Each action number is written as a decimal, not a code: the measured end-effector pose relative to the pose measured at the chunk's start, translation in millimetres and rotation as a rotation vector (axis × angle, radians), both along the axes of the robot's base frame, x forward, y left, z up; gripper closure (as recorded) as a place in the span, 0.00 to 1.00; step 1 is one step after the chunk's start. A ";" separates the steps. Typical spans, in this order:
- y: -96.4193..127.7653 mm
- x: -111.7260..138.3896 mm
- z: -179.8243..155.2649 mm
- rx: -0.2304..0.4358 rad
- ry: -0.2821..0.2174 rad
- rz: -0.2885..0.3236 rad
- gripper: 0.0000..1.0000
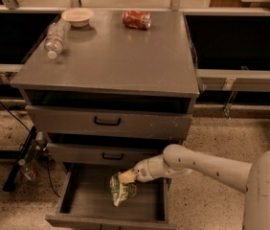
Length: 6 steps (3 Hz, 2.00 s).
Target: Place green jalapeno chip bag into bottom drawer
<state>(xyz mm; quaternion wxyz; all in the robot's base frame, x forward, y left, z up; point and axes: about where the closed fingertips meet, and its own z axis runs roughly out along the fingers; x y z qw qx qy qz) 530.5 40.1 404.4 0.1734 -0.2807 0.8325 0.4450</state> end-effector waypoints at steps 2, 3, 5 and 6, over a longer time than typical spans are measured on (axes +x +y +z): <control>-3.3 -18.4 -32.2 0.035 0.060 -0.030 1.00; -1.7 -25.6 -55.2 0.048 0.108 -0.040 1.00; 4.7 -12.1 -96.0 0.099 0.161 -0.062 1.00; 4.8 -12.1 -96.1 0.099 0.161 -0.062 1.00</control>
Offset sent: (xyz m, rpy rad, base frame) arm -0.0318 -0.0127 -0.0577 0.0574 0.1092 -0.0634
